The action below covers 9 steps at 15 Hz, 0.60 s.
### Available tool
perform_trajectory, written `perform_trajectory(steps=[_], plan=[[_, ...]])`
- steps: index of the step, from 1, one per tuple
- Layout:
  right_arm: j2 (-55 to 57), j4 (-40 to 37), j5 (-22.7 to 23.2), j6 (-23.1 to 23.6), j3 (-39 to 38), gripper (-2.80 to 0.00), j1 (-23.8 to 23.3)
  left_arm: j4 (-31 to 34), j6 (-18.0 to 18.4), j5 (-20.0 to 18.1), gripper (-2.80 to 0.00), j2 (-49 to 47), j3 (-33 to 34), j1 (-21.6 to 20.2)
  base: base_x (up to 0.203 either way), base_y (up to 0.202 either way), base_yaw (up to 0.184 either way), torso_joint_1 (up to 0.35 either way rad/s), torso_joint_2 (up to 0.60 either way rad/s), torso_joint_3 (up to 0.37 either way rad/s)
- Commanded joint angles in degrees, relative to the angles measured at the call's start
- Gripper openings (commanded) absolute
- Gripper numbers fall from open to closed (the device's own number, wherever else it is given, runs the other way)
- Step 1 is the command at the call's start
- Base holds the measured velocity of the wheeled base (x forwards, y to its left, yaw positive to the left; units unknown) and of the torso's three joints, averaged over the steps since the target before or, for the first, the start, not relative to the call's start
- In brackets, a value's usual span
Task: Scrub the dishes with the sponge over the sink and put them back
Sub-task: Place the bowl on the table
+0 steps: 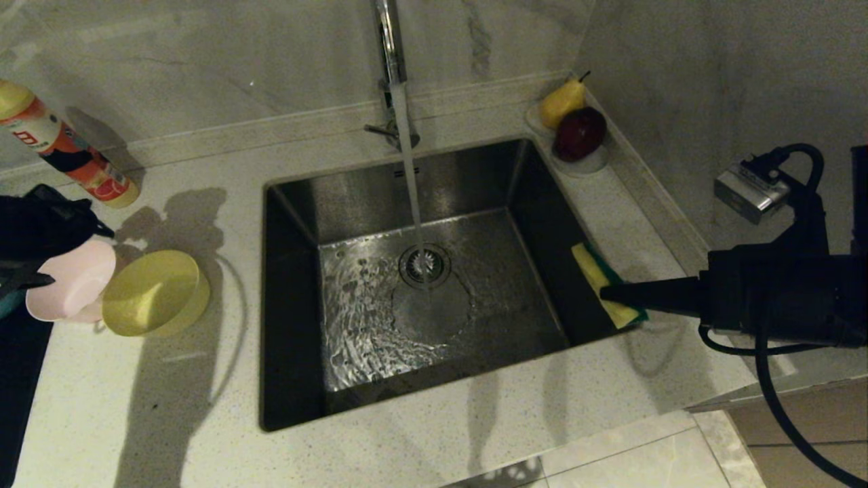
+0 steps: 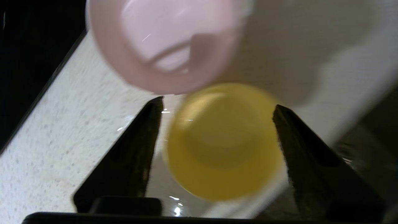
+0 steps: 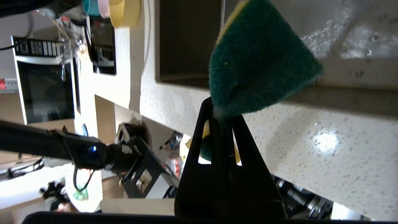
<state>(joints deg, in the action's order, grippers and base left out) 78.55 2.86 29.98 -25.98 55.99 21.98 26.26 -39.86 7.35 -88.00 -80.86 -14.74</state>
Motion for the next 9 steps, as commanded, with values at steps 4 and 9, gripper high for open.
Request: perform_trajectory(steps=[4,9], plan=[[-1.48,-0.04,-1.62,0.07,0.56,-2.8,-3.27,0.06,7.04,-3.42,-2.8,5.99,-5.74,5.55,0.0,0.0,0.0,0.0,0.0,0.0],[-0.23,-0.71,-13.73,8.03,-0.1,-2.8,-5.17,-0.58,19.09,-11.62,-2.8,9.08,-6.38,9.72,0.0,0.0,0.0,0.0,0.0,0.0]])
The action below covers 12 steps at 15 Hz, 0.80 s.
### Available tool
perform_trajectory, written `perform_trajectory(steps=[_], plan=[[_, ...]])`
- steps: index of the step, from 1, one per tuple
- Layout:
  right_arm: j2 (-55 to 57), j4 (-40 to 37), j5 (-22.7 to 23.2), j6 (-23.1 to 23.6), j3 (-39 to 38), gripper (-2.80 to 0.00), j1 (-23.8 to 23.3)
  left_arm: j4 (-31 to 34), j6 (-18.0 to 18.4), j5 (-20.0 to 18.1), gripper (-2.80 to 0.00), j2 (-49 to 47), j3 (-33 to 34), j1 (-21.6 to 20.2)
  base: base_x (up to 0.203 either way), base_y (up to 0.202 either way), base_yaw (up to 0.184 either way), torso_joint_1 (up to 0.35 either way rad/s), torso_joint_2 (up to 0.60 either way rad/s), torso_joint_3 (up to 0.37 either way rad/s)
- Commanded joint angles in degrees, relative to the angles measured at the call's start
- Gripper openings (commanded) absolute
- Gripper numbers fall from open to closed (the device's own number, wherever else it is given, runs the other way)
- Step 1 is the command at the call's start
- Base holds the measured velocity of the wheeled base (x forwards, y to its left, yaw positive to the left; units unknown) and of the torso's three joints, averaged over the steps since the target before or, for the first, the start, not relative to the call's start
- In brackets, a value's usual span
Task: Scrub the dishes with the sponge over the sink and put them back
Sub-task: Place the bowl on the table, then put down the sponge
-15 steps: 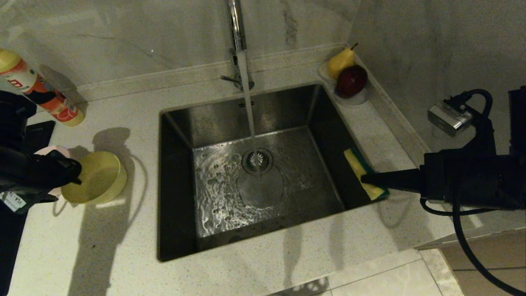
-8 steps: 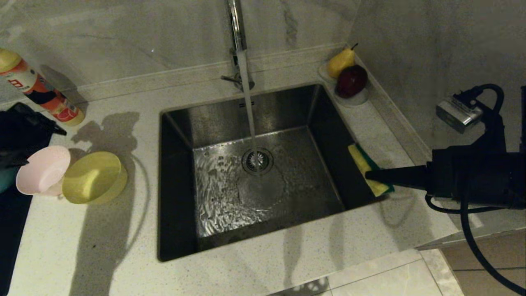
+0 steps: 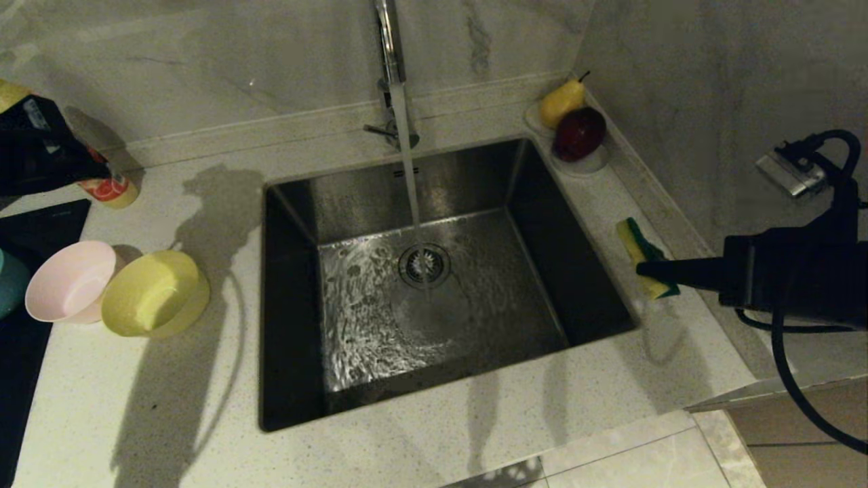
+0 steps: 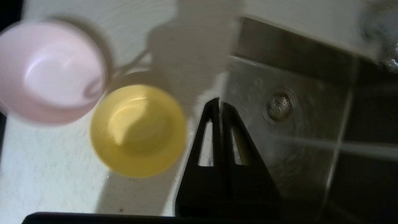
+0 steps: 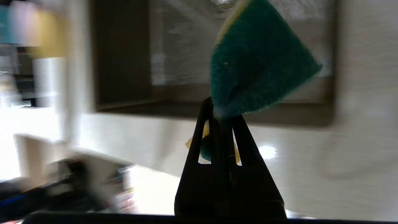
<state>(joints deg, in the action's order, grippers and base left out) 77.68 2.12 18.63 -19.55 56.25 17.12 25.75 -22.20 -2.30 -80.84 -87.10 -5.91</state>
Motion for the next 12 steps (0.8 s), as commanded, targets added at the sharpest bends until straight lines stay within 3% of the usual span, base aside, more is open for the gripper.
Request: perform_trajectory(steps=[1,4,12], plan=[[1.03,0.01,-4.55,3.45,-0.83,-2.8,-0.33,-0.15,2.11,-4.03,-2.8,2.85,-0.16,1.18,0.0,0.0,0.0,0.0,0.0,0.0],[1.69,0.52,-13.24,11.17,-3.41,-2.8,-0.38,0.44,3.09,-13.9,-2.8,6.39,-0.01,1.76,0.0,0.0,0.0,0.0,0.0,0.0],[1.42,0.98,-14.83,27.96,-10.26,-2.8,-9.27,0.78,12.67,-15.11,-2.8,9.89,5.07,1.86,0.0,0.0,0.0,0.0,0.0,0.0]])
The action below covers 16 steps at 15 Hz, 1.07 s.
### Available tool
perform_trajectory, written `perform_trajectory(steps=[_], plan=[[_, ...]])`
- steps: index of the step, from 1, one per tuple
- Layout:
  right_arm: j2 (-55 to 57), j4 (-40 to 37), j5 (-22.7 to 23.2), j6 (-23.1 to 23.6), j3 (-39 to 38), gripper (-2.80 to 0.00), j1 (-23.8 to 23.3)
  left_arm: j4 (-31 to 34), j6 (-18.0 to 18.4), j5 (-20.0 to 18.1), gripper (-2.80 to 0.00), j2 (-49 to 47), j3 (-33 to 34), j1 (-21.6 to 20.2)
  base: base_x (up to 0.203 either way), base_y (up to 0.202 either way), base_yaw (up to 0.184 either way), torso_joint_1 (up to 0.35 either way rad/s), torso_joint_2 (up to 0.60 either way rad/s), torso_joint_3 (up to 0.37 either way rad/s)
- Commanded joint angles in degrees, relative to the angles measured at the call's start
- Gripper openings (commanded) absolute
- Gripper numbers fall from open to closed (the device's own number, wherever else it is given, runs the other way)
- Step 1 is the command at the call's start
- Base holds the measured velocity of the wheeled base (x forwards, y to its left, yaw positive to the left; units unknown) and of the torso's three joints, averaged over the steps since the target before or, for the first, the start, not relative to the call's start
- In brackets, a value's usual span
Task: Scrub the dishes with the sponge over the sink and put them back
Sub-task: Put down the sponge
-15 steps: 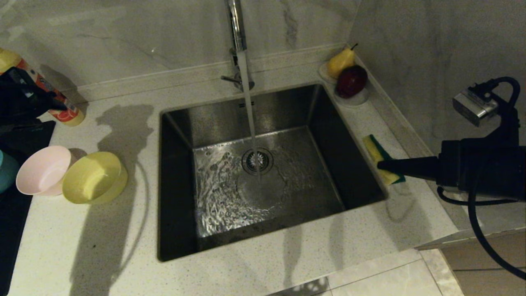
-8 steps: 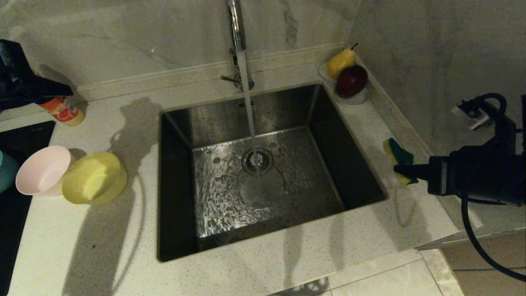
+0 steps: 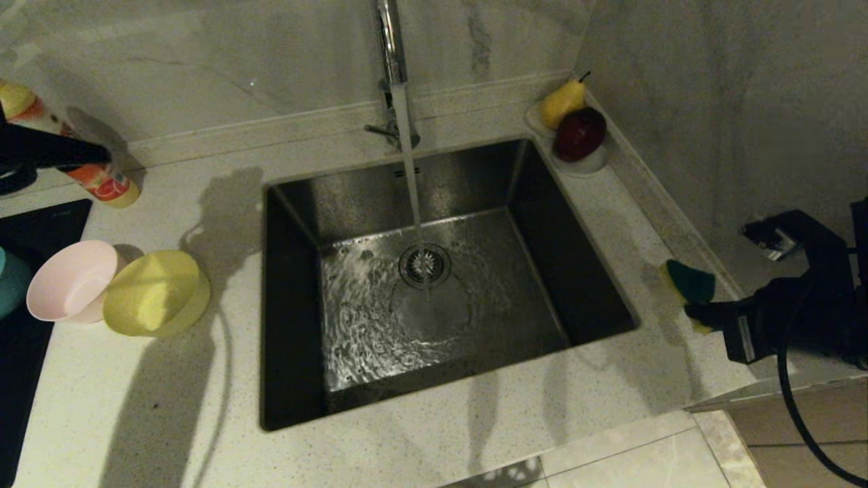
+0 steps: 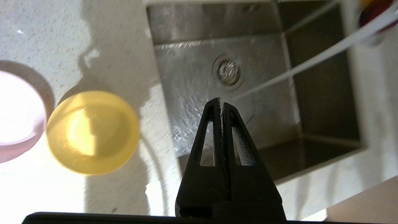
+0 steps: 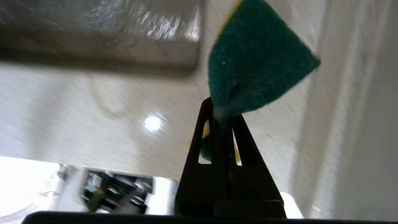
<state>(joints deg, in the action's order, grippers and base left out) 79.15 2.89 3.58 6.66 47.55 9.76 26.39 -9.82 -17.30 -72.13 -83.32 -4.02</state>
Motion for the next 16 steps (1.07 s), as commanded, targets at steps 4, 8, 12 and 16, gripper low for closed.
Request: perform_trajectory(steps=[4,8,12,16], plan=[[0.12,1.36,1.81,5.45,-4.28,-2.8,-5.53,0.15,0.5,0.11,-2.8,1.6,2.64,-0.11,0.0,0.0,0.0,0.0,0.0,0.0],[0.86,5.15,2.09,5.29,-6.17,-2.8,-5.72,0.72,0.33,0.64,-2.8,2.14,4.03,-0.11,0.0,0.0,0.0,0.0,0.0,0.0],[3.01,7.79,2.05,5.17,-6.53,-2.8,-5.72,0.51,0.07,2.07,-2.8,2.96,5.95,-0.11,0.0,0.0,0.0,0.0,0.0,0.0],[5.83,12.84,2.04,4.95,-6.3,-2.8,-5.54,-0.07,0.26,6.83,-2.8,5.19,8.72,-0.11,0.0,0.0,0.0,0.0,0.0,0.0]])
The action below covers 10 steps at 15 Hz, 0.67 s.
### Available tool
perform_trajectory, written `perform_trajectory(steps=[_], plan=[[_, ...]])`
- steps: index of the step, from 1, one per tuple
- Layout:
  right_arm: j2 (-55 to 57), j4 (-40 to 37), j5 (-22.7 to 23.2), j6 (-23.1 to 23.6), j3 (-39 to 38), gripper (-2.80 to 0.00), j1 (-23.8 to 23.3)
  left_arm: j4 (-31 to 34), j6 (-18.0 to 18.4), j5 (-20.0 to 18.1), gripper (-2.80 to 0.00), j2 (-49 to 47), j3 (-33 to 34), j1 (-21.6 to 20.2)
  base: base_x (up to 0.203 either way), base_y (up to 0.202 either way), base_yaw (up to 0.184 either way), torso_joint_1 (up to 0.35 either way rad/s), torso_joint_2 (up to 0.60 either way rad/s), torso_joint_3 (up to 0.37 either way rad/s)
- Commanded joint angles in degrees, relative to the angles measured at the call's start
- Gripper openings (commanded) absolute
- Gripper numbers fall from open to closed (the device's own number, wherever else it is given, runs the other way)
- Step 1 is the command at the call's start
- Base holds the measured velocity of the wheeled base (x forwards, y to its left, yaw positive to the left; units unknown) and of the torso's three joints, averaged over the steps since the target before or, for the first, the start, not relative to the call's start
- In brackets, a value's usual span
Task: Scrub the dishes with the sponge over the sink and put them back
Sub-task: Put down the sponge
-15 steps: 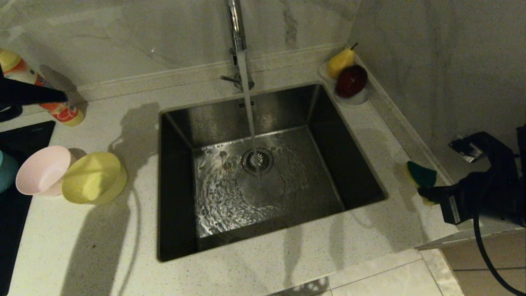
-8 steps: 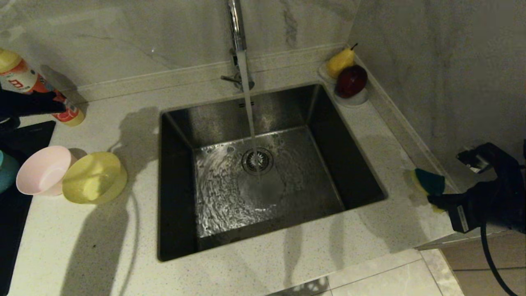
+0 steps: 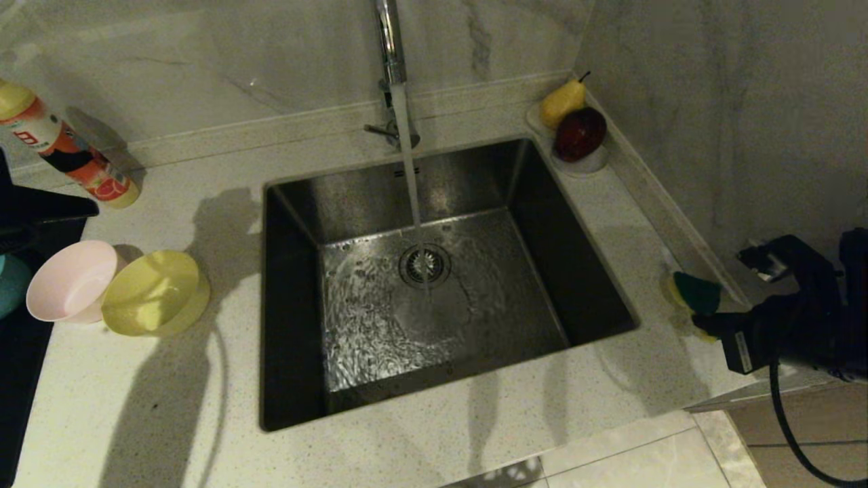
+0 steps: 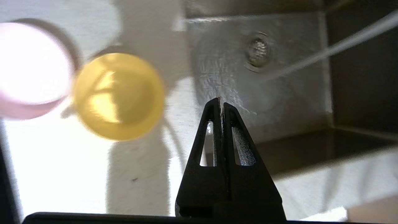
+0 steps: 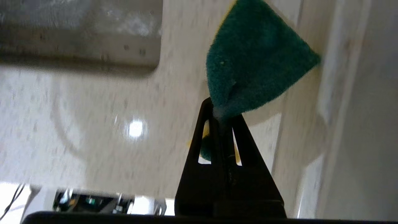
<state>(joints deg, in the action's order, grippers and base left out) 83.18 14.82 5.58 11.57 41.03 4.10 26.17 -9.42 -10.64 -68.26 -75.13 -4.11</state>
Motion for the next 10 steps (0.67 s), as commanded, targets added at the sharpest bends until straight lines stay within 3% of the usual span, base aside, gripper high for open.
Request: perform_trajectory(steps=[1,10], plan=[[2.37,1.01,0.04,0.03,0.34,-2.8,0.38,0.16,0.07,0.18,-2.8,2.27,1.23,-0.02,0.0,0.0,0.0,0.0,0.0,0.0],[6.33,4.14,-0.41,-1.81,1.37,-2.8,4.02,0.11,2.48,0.21,-2.8,9.61,7.6,-0.02,0.0,0.0,0.0,0.0,0.0,0.0]])
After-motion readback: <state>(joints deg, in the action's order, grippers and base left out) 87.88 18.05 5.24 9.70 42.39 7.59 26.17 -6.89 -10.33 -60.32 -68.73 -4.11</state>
